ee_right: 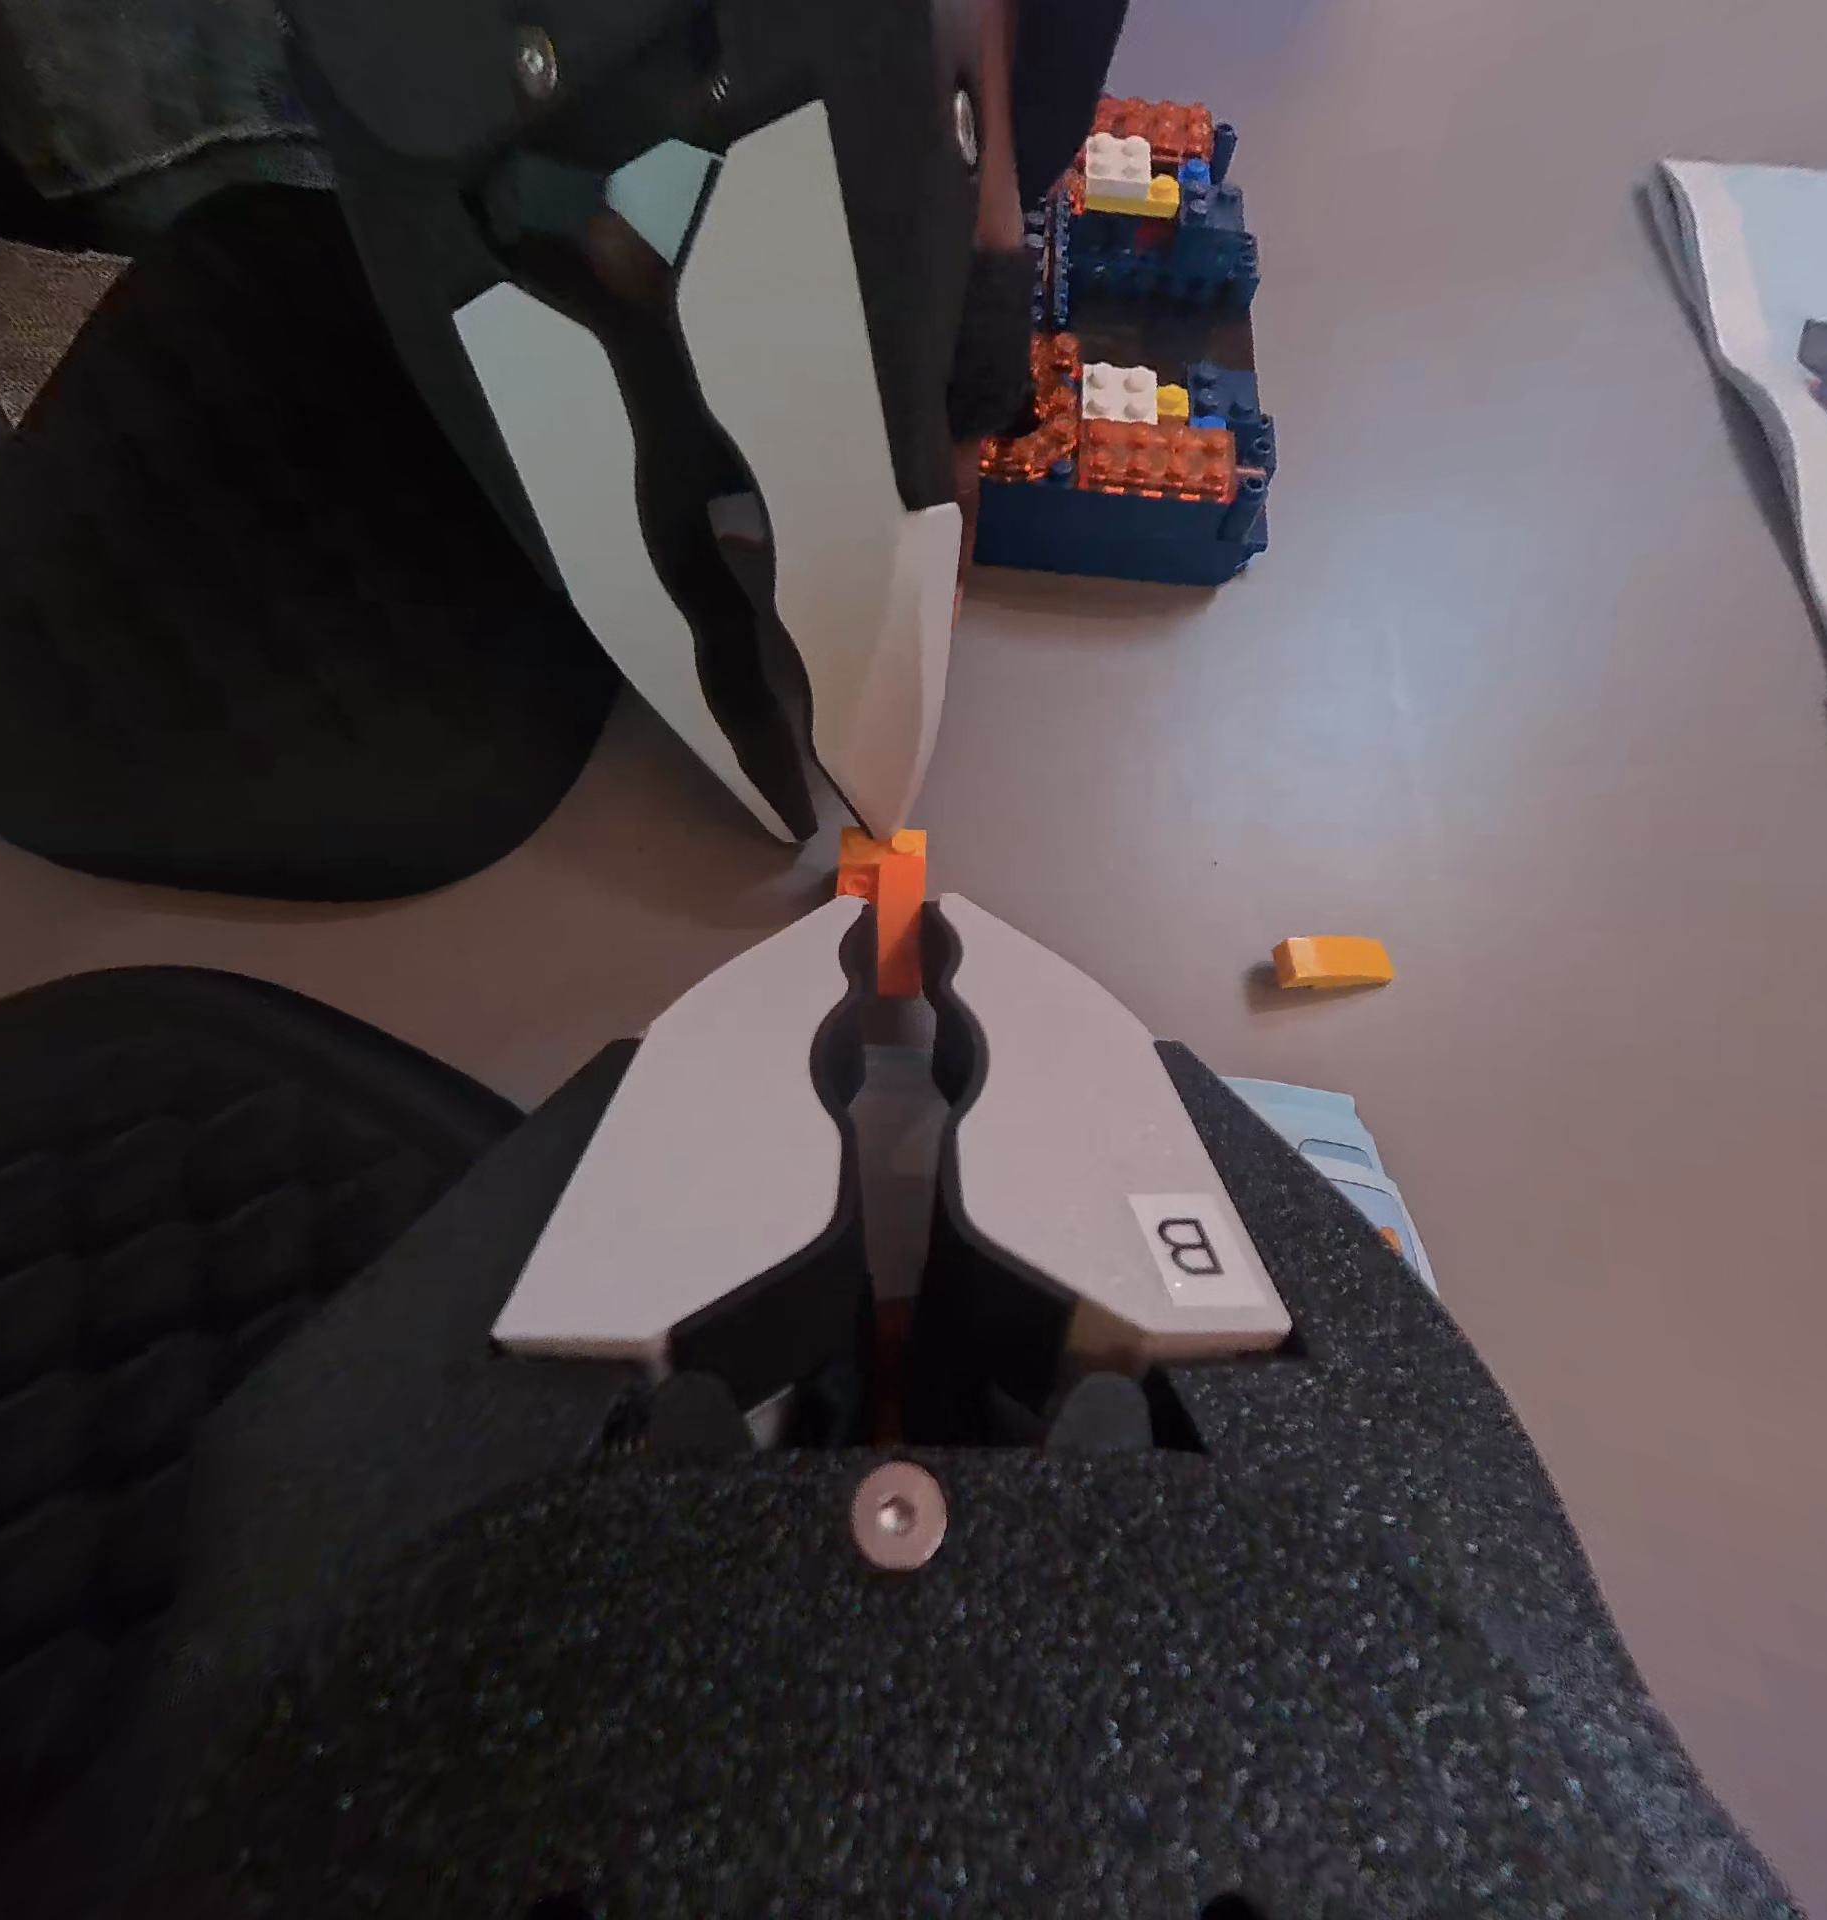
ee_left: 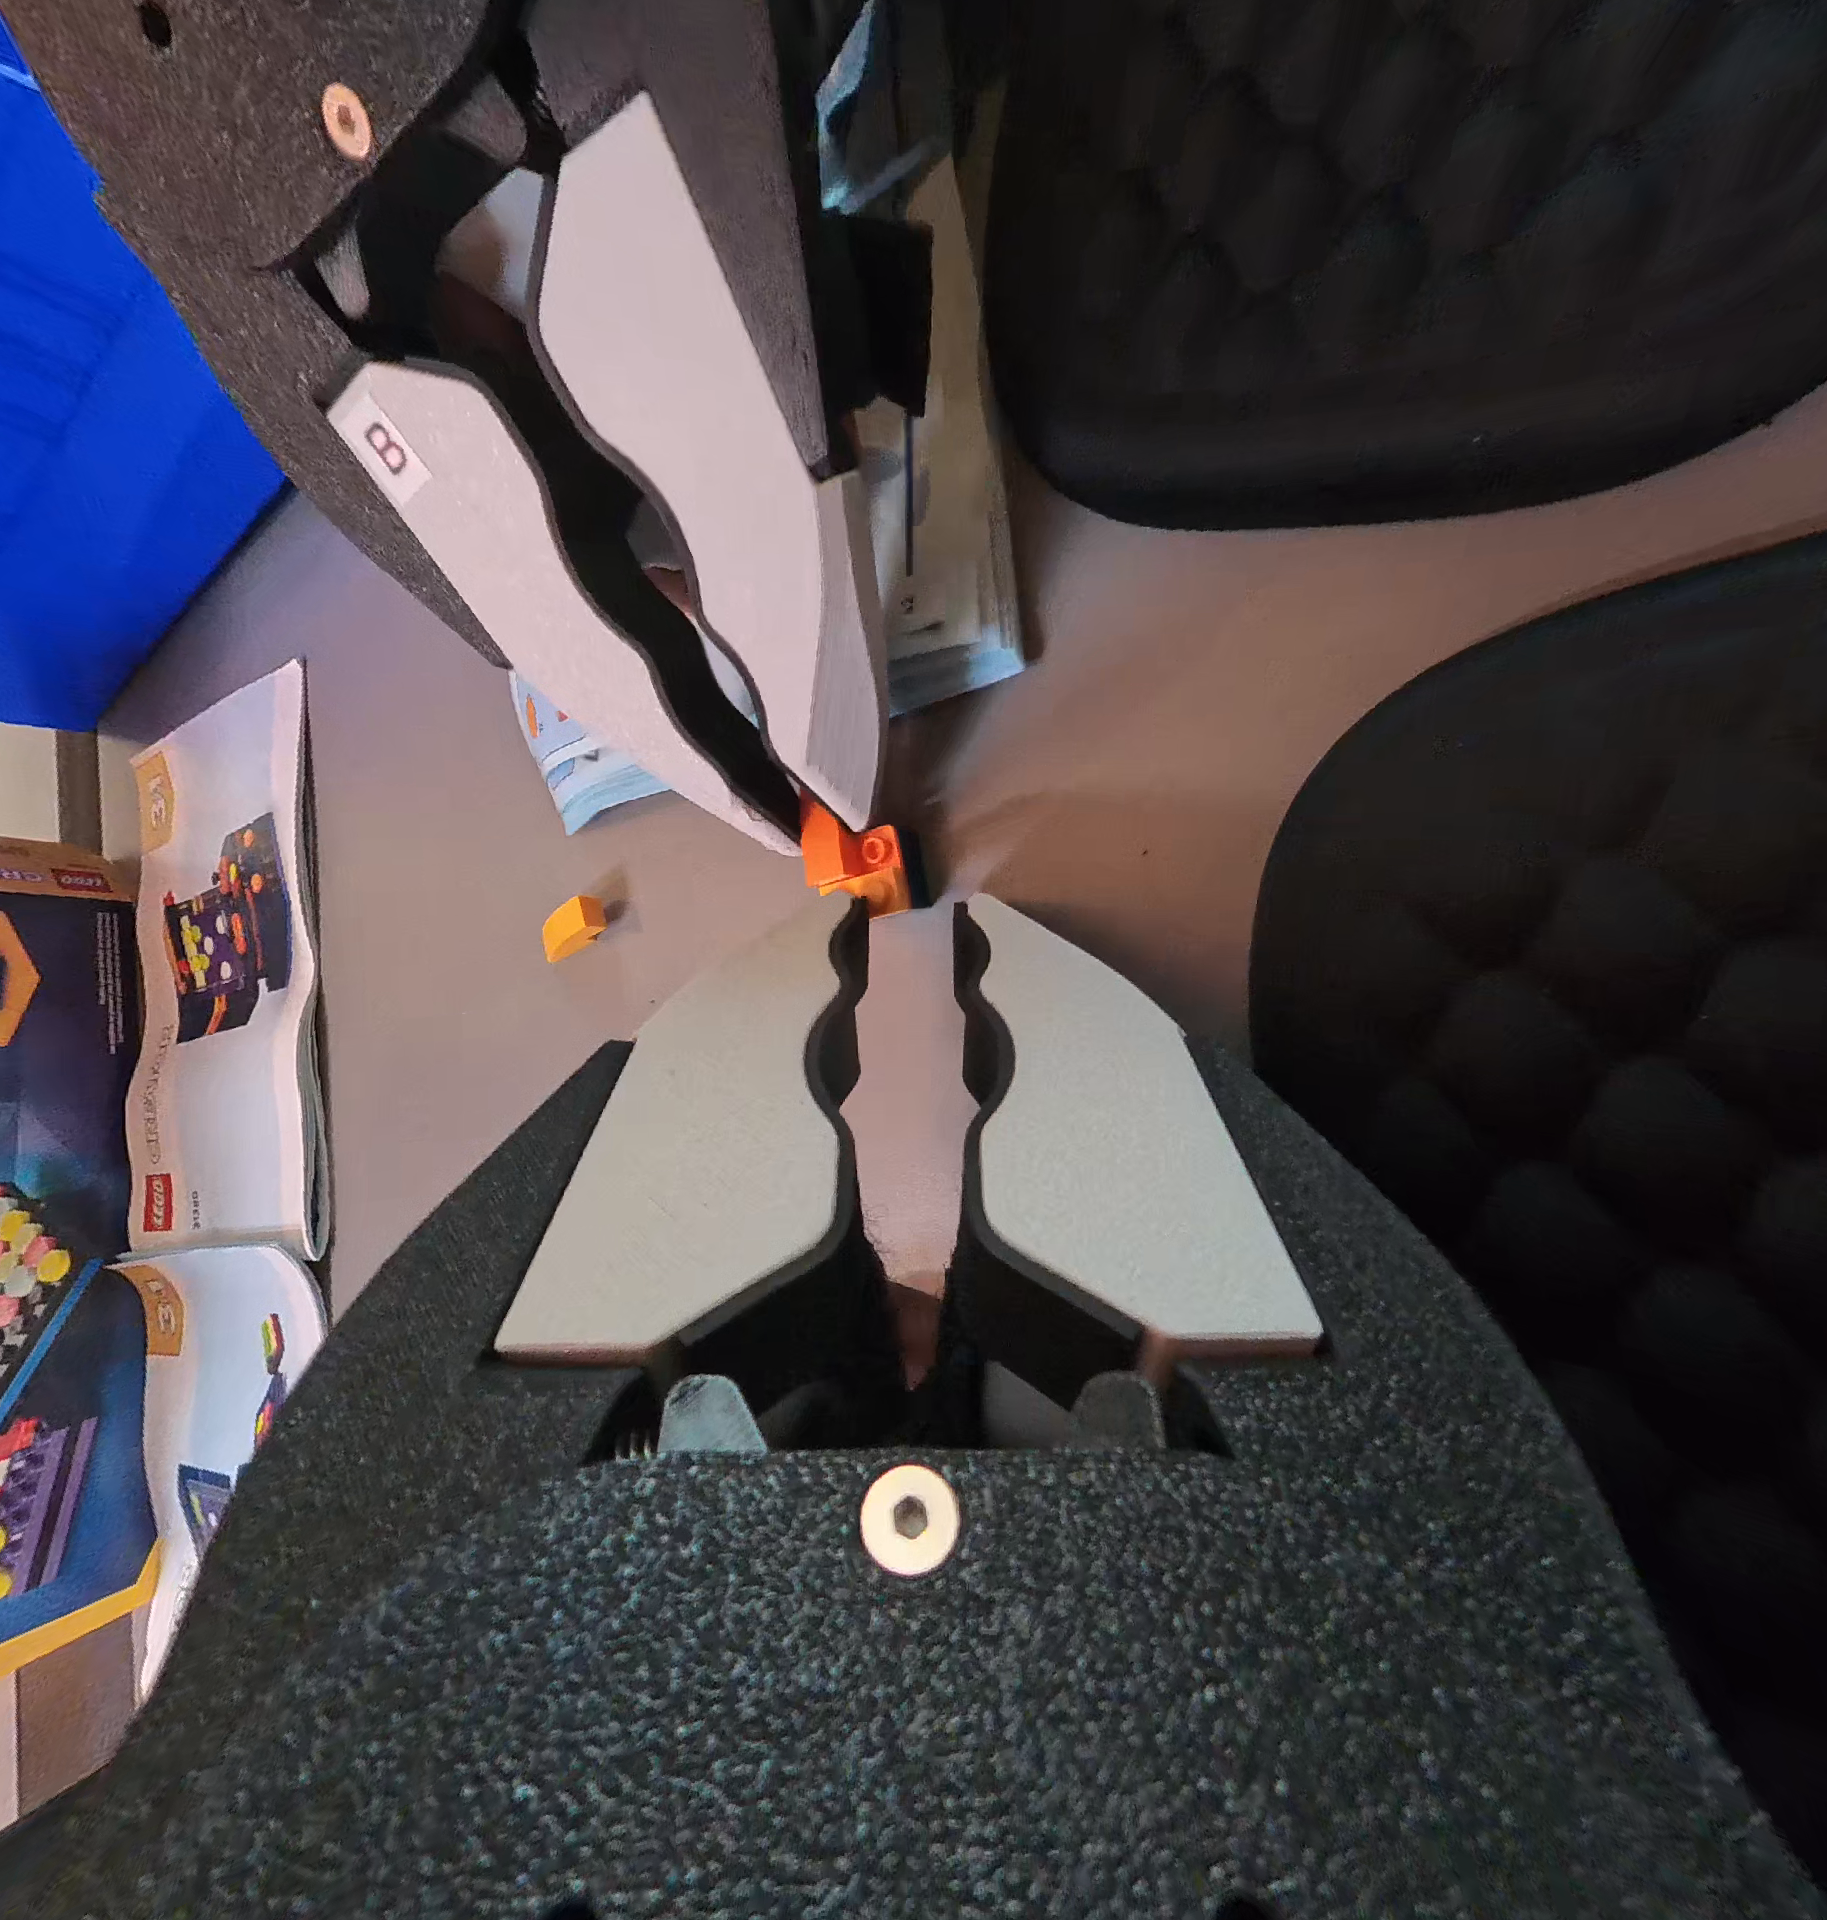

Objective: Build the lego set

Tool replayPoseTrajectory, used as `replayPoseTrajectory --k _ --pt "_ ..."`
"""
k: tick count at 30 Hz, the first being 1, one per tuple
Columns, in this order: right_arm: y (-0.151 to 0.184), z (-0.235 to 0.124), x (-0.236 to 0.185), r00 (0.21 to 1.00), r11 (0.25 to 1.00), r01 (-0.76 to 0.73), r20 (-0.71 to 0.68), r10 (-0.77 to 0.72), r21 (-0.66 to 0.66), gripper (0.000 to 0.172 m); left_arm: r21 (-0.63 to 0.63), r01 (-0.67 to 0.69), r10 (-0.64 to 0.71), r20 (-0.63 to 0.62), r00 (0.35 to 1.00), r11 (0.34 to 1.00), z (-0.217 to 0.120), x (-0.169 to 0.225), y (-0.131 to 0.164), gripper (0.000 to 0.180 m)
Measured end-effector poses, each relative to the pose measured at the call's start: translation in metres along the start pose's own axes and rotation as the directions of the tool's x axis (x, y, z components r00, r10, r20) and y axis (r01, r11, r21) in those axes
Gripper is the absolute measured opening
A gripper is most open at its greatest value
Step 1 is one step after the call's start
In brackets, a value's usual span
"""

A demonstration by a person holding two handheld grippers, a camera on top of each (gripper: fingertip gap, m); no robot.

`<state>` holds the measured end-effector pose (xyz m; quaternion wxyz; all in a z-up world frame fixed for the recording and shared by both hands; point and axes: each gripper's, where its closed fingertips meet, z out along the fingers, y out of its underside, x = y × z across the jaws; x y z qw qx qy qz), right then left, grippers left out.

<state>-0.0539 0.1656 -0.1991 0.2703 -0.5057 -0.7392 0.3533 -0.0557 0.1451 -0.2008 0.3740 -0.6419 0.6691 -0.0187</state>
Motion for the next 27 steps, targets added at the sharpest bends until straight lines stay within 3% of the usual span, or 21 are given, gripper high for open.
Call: replayPoseTrajectory --k 5,13,19,24,27 --pt "0.0031 0.0 -0.0002 0.985 0.986 0.166 -0.04 -0.167 -0.022 0.008 0.02 -0.016 0.016 -0.008 1.0 1.0 0.0005 0.0012 -0.0036 0.014" --pt "0.0029 -0.0014 -0.0015 0.958 0.96 0.278 -0.067 -0.28 -0.036 0.008 0.047 0.019 -0.018 -0.032 0.999 0.999 0.0006 0.0032 -0.0069 0.014" --pt "0.0044 -0.0014 -0.0042 0.993 0.996 -0.082 0.084 0.084 -0.023 0.008 0.035 -0.004 0.004 -0.027 1.0 0.999 0.0016 0.0045 -0.0065 0.015" --pt "-0.0024 -0.0039 -0.0055 0.889 0.913 -0.407 0.23 0.397 -0.001 0.008 0.033 -0.014 0.015 -0.027 1.0 0.999 0.0019 0.005 -0.0067 0.016" --pt "-0.0014 -0.0047 -0.0051 0.896 0.92 -0.391 0.225 0.382 -0.002 0.008 0.031 -0.02 0.021 -0.03 0.999 0.999 0.0025 0.0056 -0.0072 0.018"
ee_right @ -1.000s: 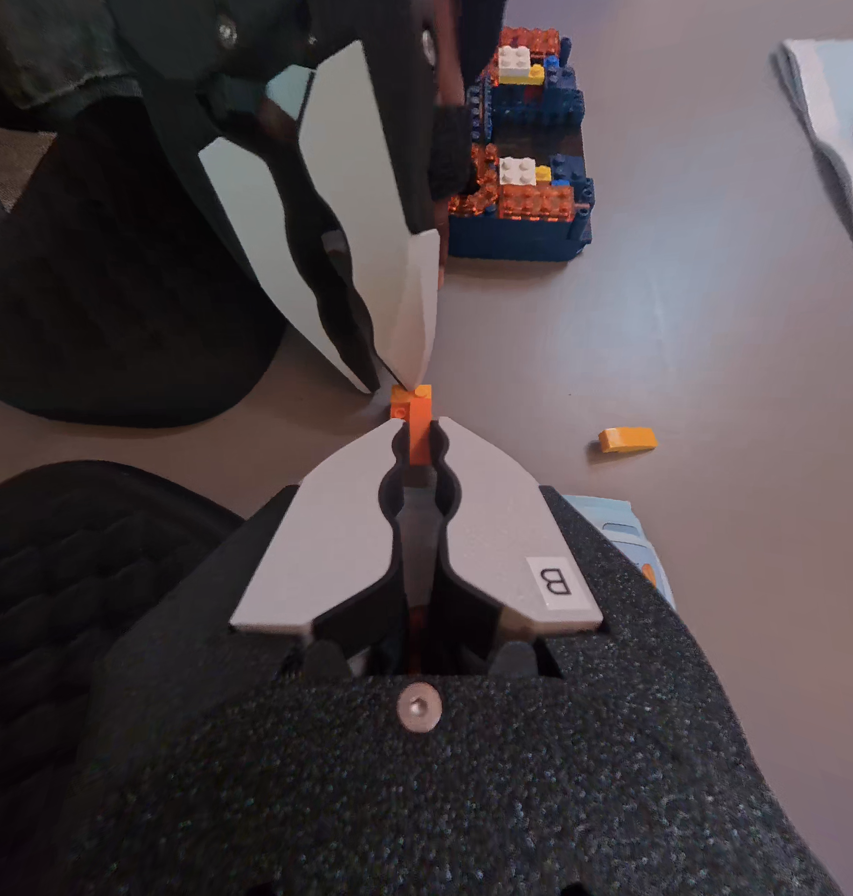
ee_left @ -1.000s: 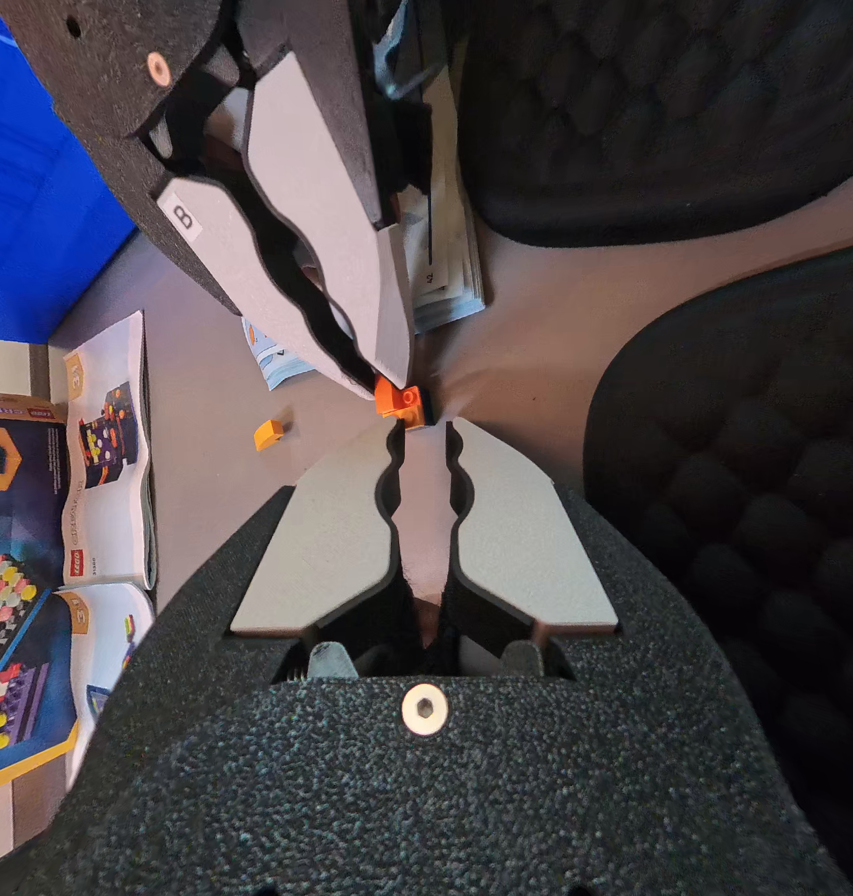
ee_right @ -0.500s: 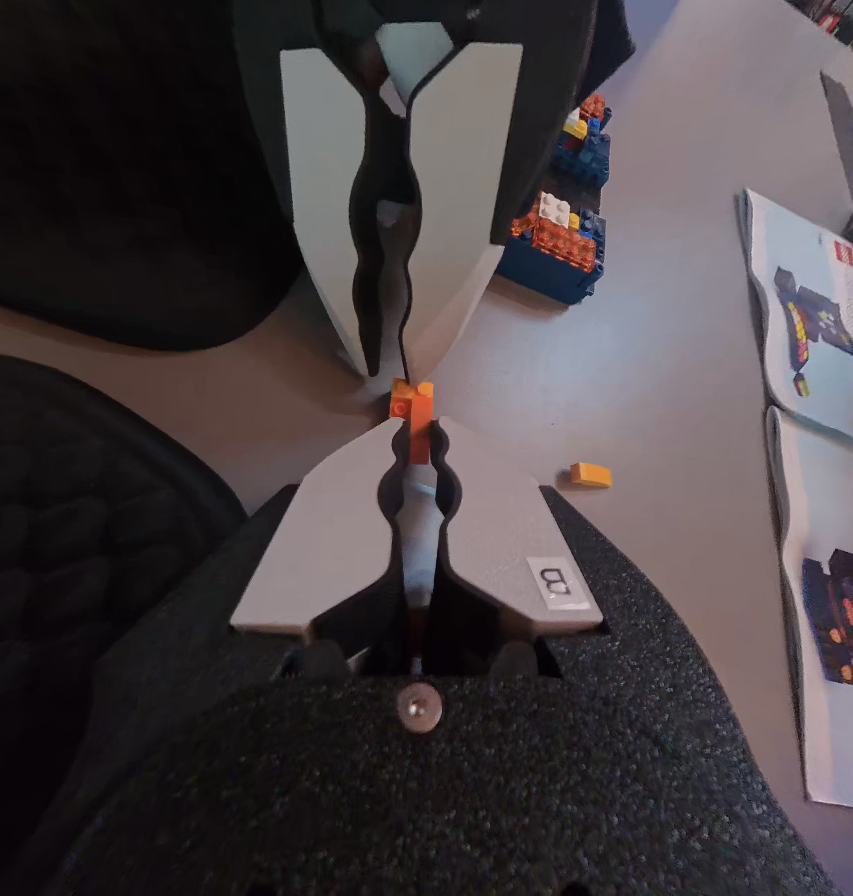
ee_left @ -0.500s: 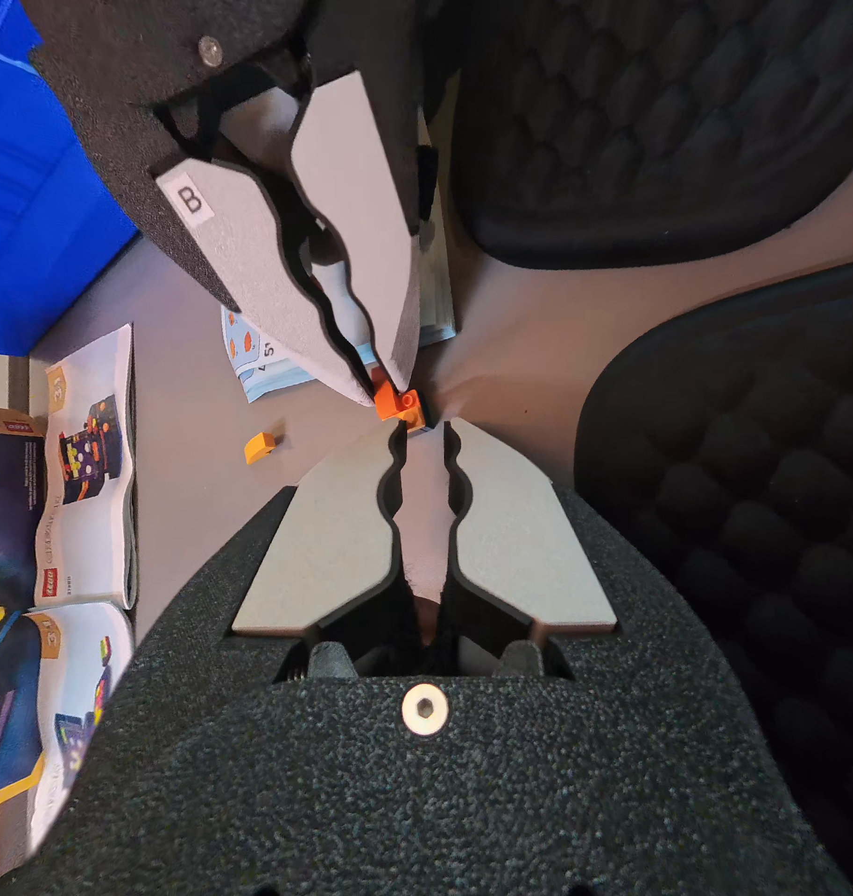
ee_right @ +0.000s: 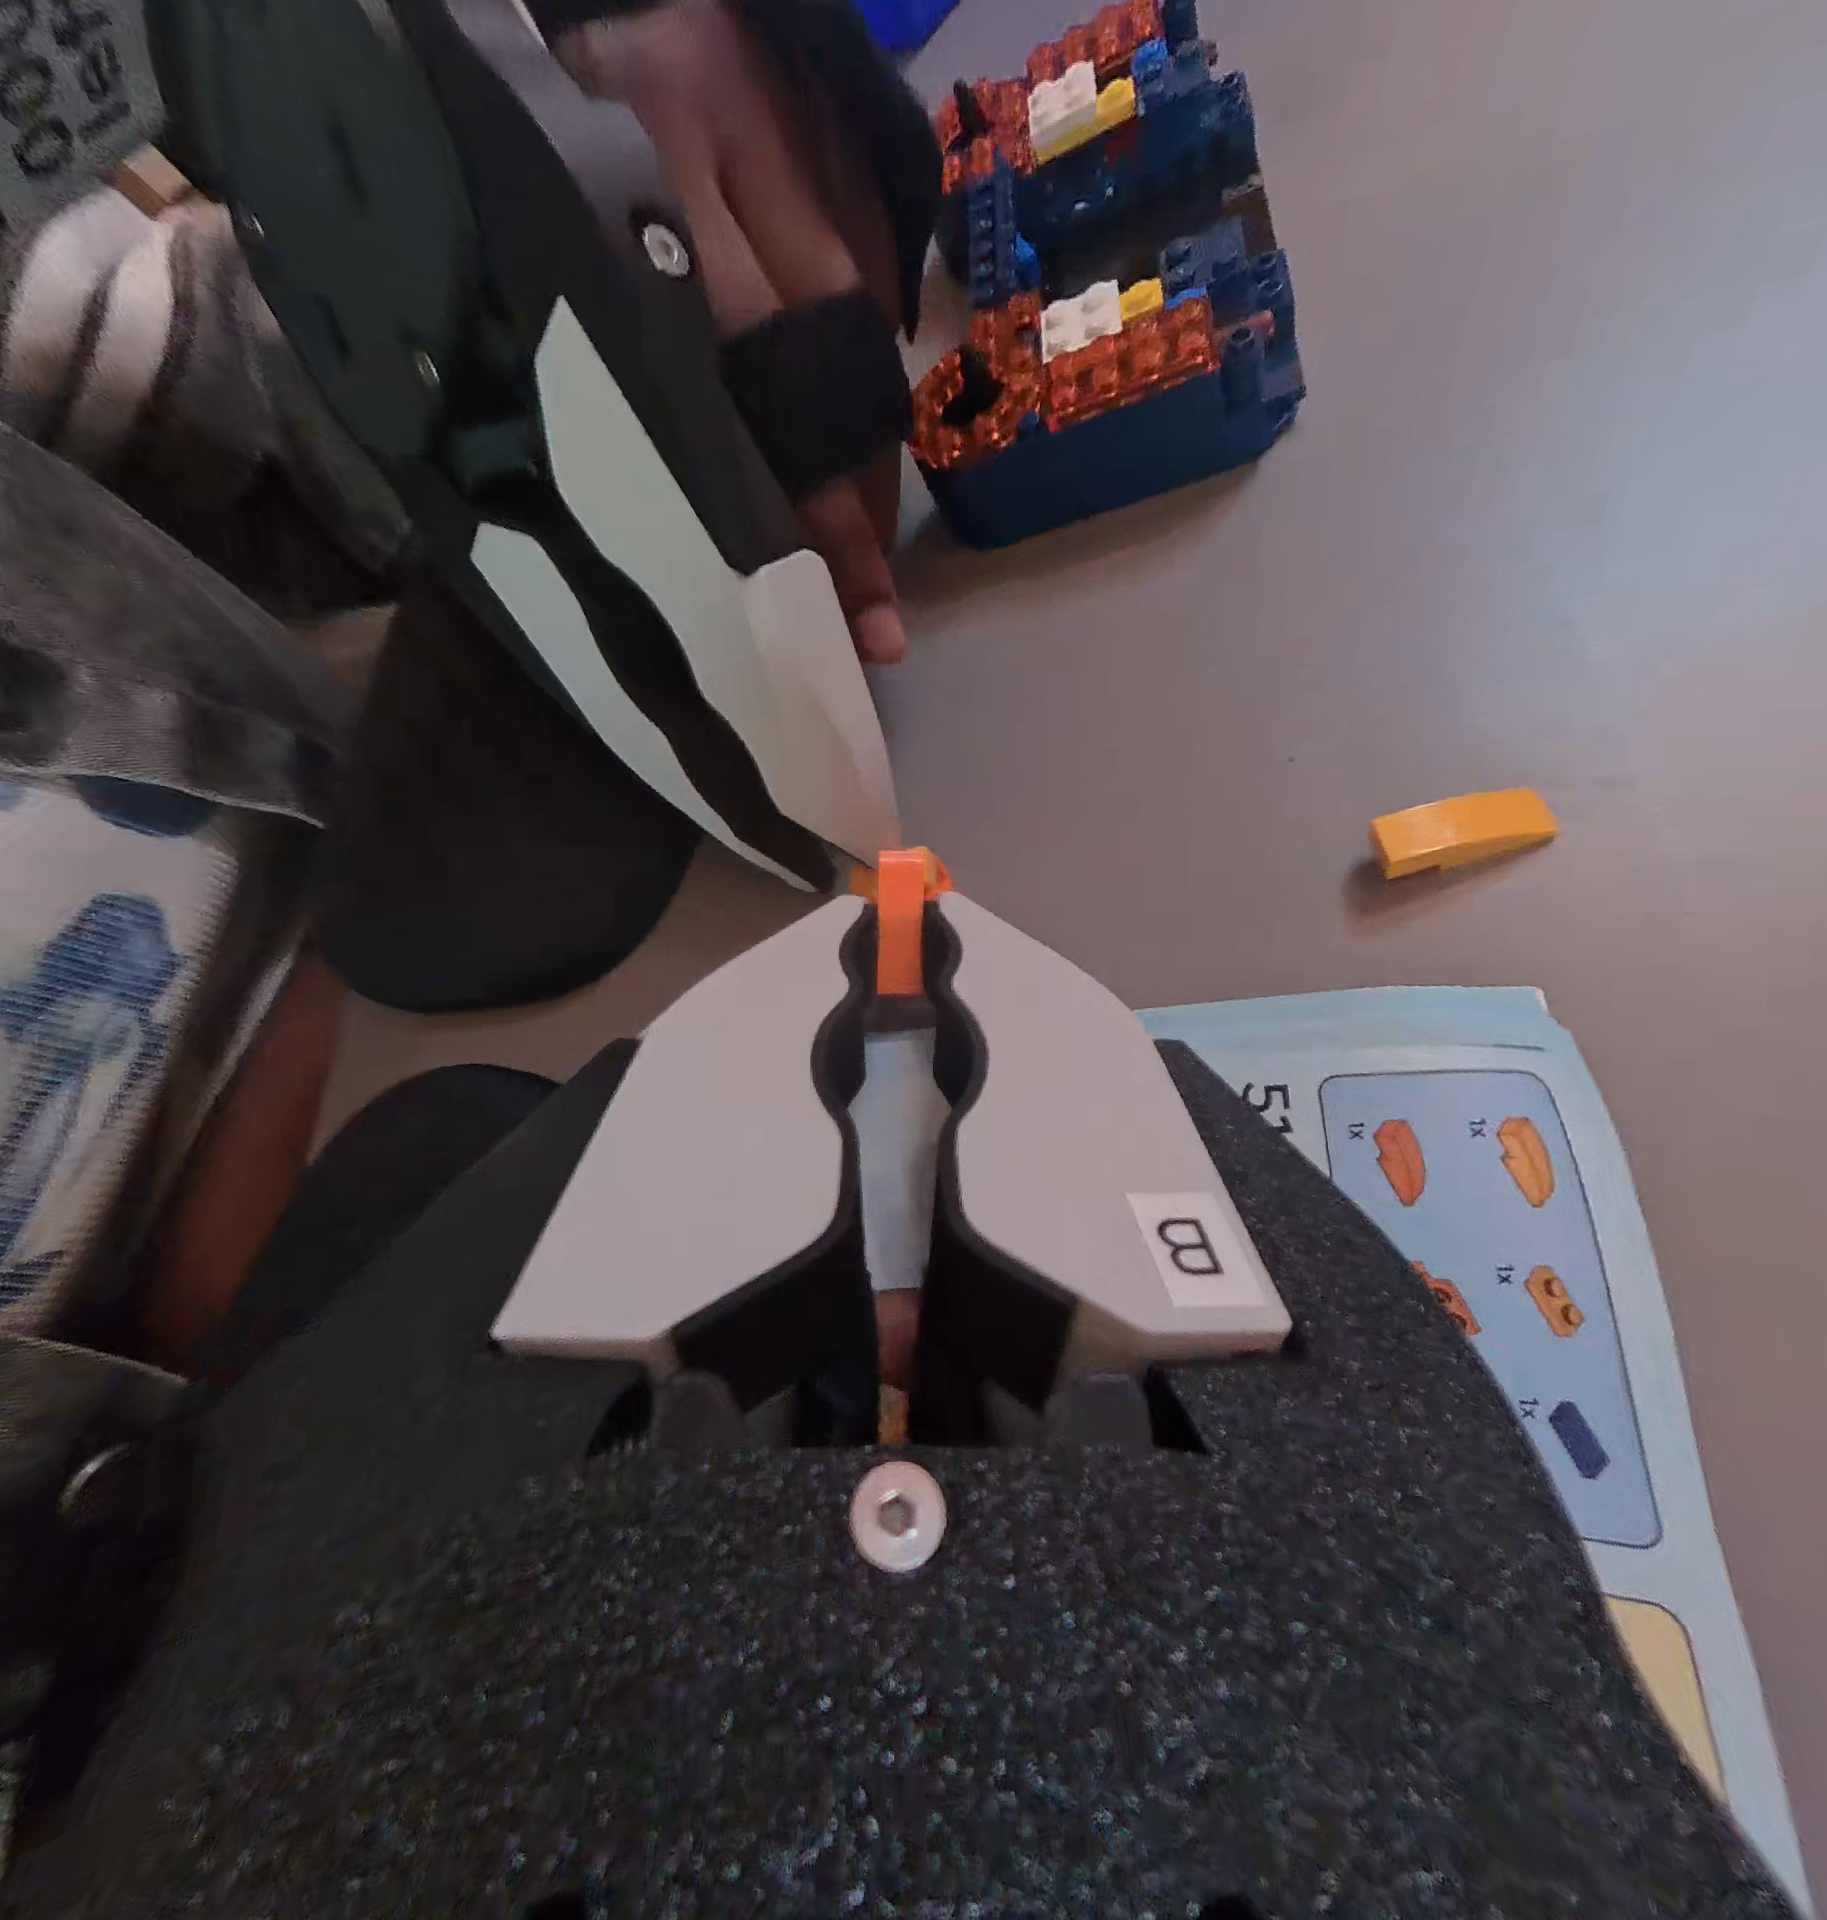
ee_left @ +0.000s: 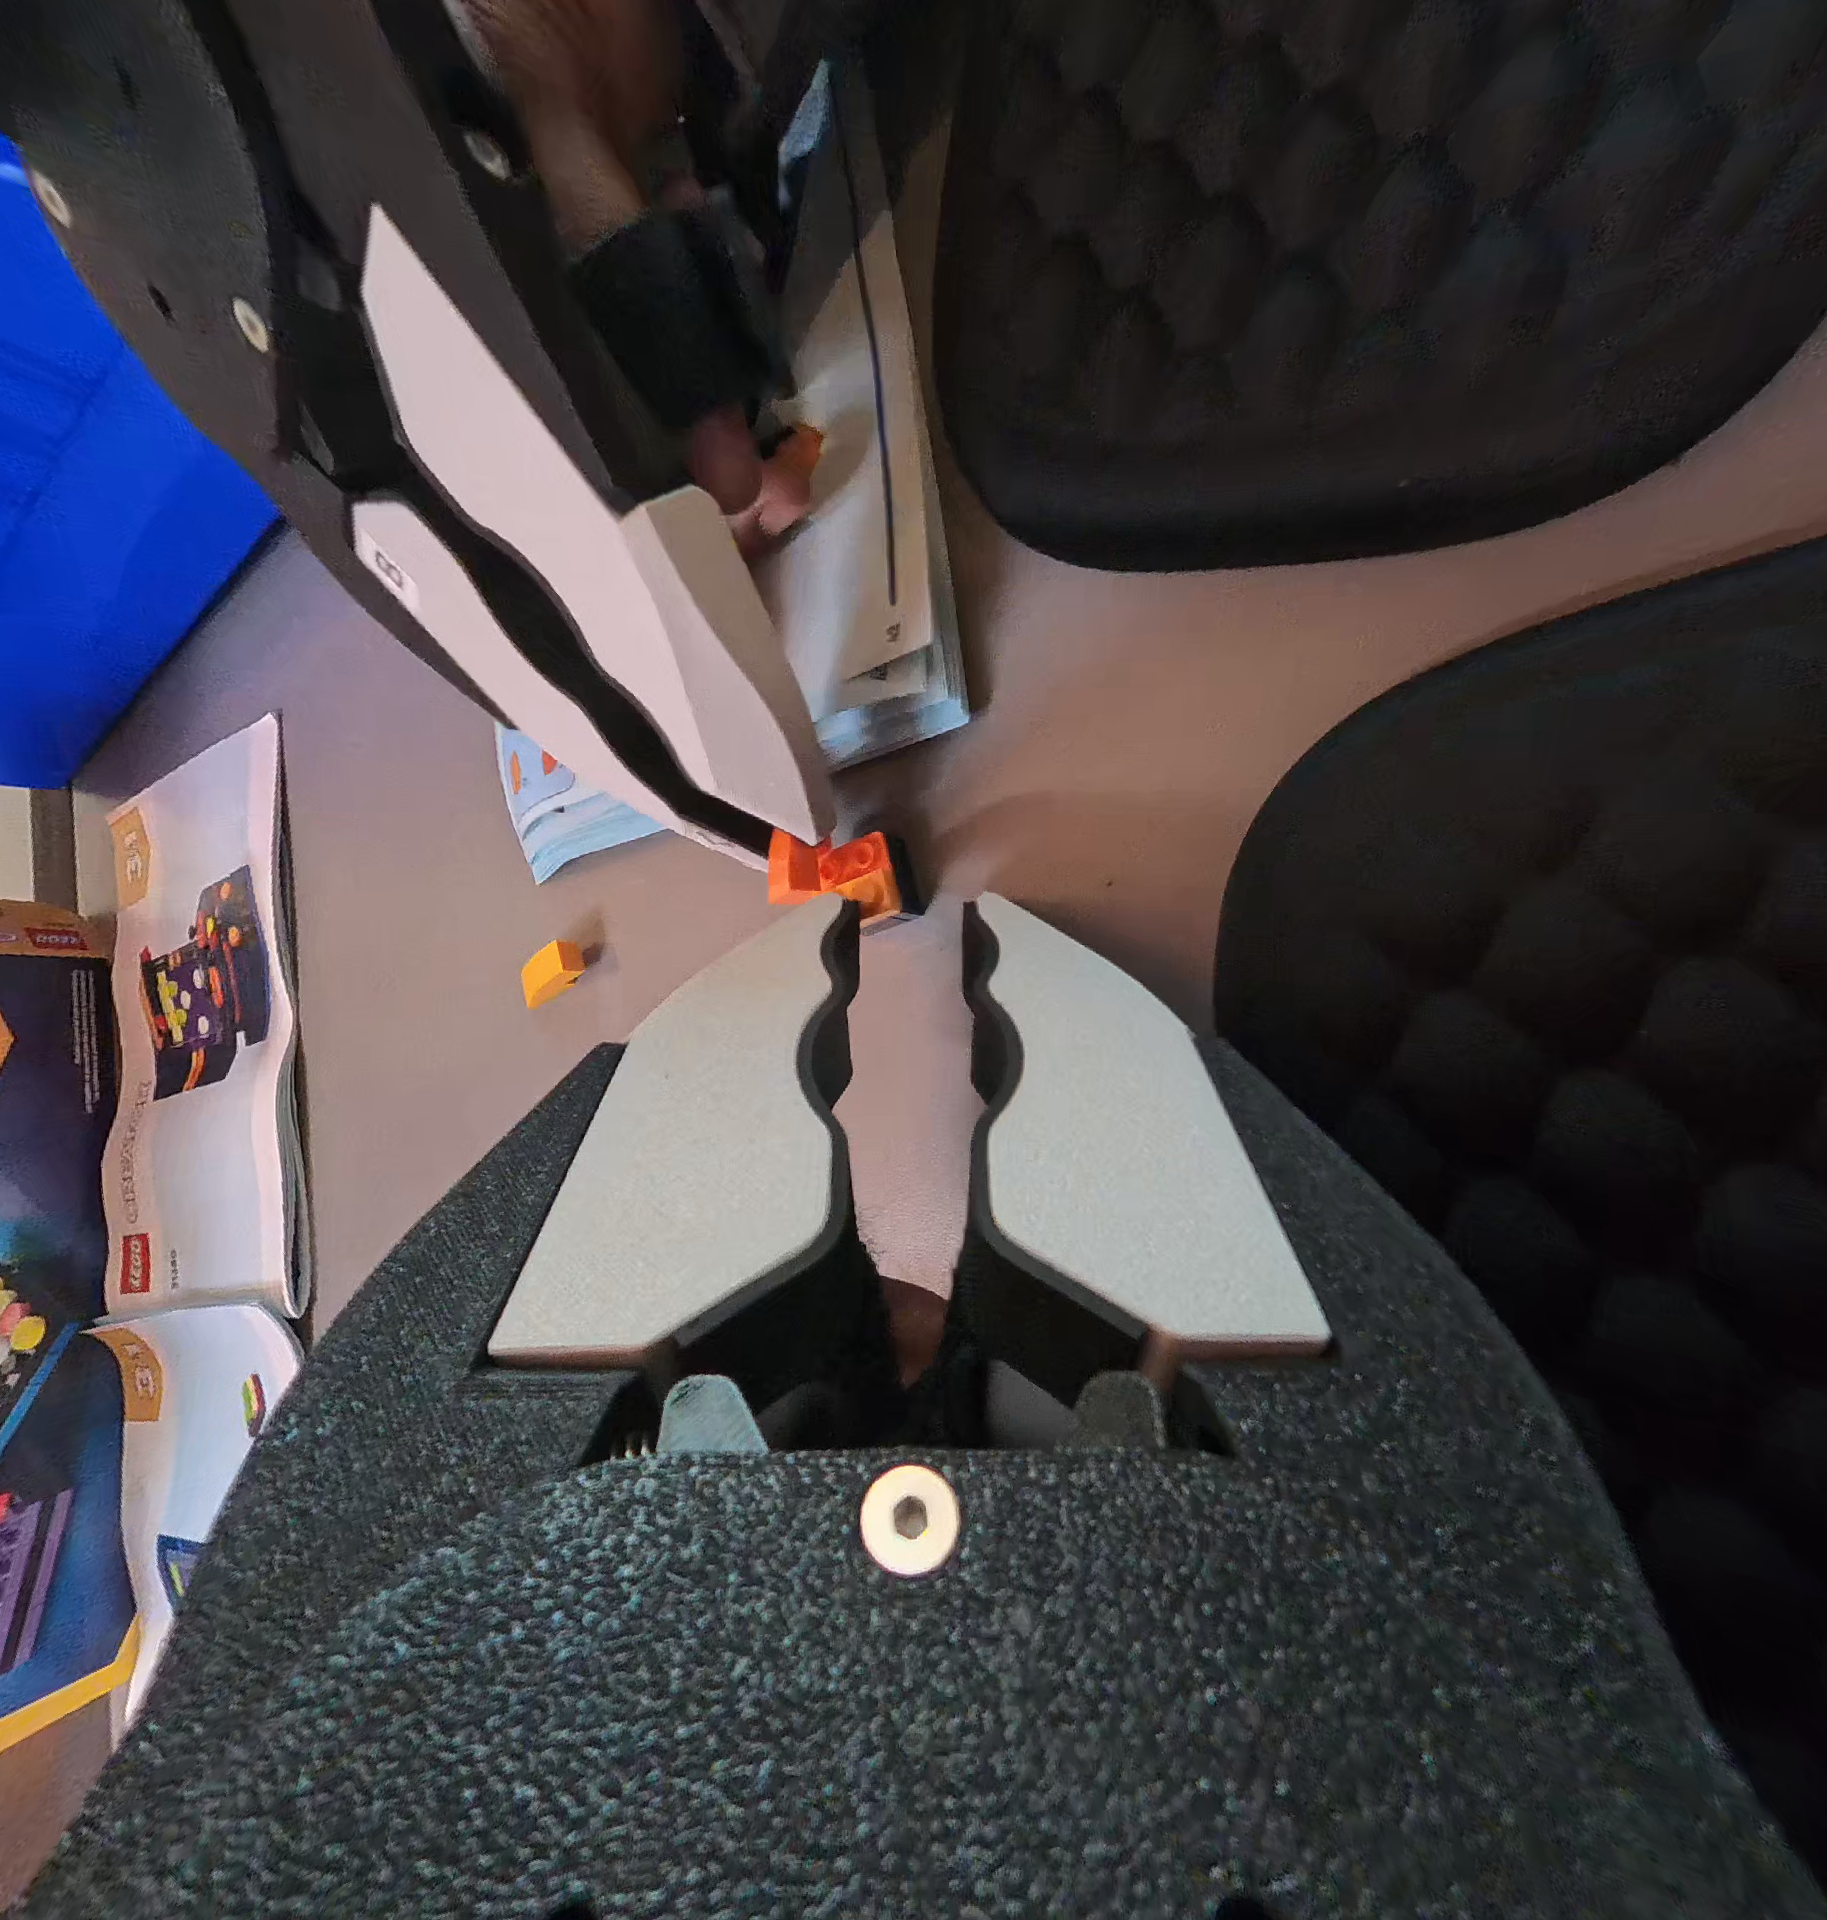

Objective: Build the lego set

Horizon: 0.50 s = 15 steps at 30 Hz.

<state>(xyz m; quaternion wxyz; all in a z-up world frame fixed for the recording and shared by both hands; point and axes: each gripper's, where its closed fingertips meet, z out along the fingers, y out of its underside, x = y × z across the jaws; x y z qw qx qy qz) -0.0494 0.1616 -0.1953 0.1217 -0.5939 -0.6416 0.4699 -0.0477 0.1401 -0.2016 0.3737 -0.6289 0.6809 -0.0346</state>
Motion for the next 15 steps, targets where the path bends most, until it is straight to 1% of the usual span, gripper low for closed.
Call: replayPoseTrajectory --k 4,6,9,10,11,13,15 --pt "-0.008 -0.005 0.0 0.993 0.994 0.108 -0.054 -0.106 0.032 0.008 0.012 0.019 -0.019 -0.027 0.999 1.0 -0.001 0.001 0.0 0.023" --pt "-0.009 -0.006 0.001 0.978 0.983 0.186 -0.102 -0.183 0.016 0.008 0.023 0.035 -0.034 -0.019 0.999 0.999 -0.003 -0.002 0.001 0.029" --pt "-0.012 -0.002 0.0 0.949 0.96 0.28 -0.147 -0.279 -0.011 0.008 0.052 0.066 -0.066 0.001 0.998 0.996 -0.009 -0.009 0.001 0.029" --pt "-0.012 -0.001 0.002 0.942 0.956 0.291 -0.166 -0.291 -0.024 0.008 0.065 0.075 -0.076 0.004 0.997 0.995 -0.011 -0.01 0.0 0.029" --pt "-0.011 0.0 0.002 0.944 0.959 0.281 -0.169 -0.284 -0.038 0.008 0.072 0.081 -0.081 0.007 0.997 0.994 -0.012 -0.012 0.0 0.029" --pt "-0.008 0.003 0.005 0.958 0.975 0.215 -0.18 -0.223 -0.062 0.008 0.061 0.074 -0.075 0.017 0.997 0.995 -0.012 -0.013 0.001 0.031" --pt "-0.006 0.002 0.009 0.96 0.987 0.143 -0.232 -0.158 -0.08 0.008 0.047 0.055 -0.057 0.028 0.998 0.997 -0.009 -0.014 0.004 0.034"
